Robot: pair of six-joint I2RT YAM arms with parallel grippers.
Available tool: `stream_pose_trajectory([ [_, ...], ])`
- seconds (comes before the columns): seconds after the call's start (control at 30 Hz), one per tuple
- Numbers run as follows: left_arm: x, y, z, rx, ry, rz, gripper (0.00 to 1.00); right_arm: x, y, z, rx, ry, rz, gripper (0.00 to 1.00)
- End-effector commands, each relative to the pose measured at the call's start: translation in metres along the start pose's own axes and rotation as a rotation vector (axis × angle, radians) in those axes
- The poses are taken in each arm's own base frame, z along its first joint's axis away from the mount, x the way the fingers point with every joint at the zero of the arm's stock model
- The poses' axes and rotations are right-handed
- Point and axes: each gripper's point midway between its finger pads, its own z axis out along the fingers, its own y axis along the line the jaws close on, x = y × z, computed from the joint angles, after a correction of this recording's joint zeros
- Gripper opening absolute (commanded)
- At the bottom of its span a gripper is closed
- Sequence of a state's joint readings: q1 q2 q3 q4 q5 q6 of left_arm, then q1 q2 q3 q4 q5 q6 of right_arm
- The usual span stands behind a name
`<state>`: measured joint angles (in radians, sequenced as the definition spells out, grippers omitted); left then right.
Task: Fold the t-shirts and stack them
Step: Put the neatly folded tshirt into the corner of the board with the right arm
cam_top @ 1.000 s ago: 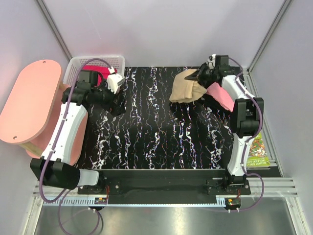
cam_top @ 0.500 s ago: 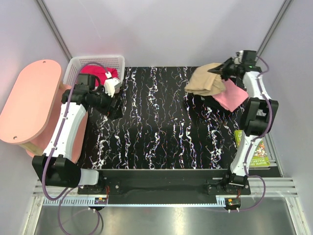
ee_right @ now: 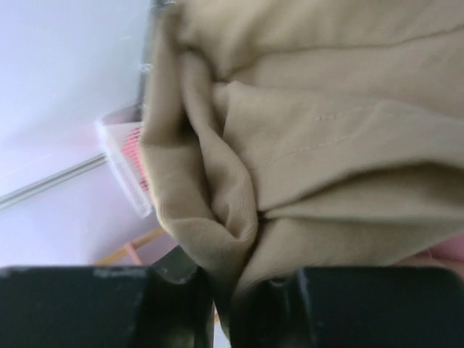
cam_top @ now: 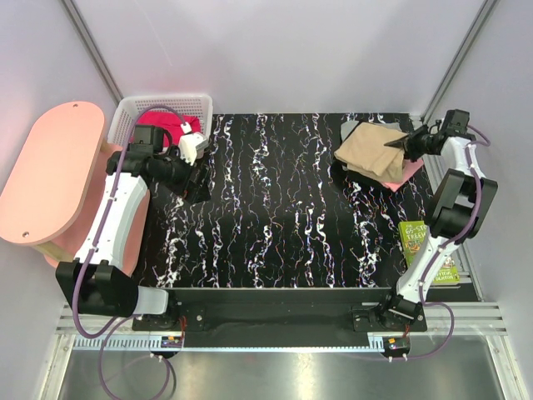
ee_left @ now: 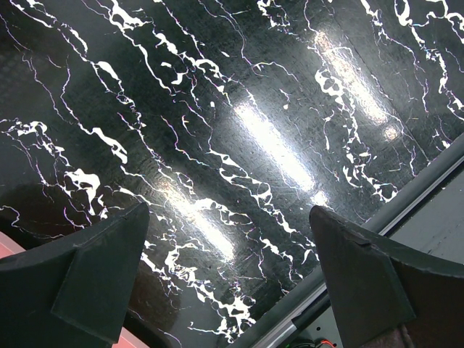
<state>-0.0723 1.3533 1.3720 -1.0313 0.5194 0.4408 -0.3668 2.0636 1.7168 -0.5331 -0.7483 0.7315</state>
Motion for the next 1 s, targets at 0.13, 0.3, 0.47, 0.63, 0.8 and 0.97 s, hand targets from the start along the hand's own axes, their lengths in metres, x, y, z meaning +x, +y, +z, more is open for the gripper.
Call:
stream_pose_trajectory([
  [0.13,-0.014,-0.003,-0.007,0.012,-0.055,0.035,0.99,0.001,-0.065,-0.035,0.42,-0.042,-0.015,0.76],
  [0.3,-0.012,-0.006,-0.009,0.014,-0.062,0.041,0.99,-0.019,-0.079,-0.062,0.611,-0.144,-0.056,1.0],
  [0.47,-0.01,-0.006,-0.011,0.003,-0.058,0.048,0.99,-0.033,-0.051,-0.109,0.695,-0.279,-0.087,1.0],
  [0.63,-0.014,-0.008,-0.014,0.006,-0.074,0.049,0.99,-0.023,0.048,-0.111,0.298,-0.279,-0.122,1.0],
  [0.8,-0.02,-0.007,-0.016,0.003,-0.082,0.042,0.99,-0.001,0.083,-0.064,0.03,-0.059,-0.083,1.0],
  [0.97,-0.022,-0.003,-0.015,-0.006,-0.077,0.039,0.99,0.003,0.054,-0.016,0.069,0.02,-0.07,1.0],
])
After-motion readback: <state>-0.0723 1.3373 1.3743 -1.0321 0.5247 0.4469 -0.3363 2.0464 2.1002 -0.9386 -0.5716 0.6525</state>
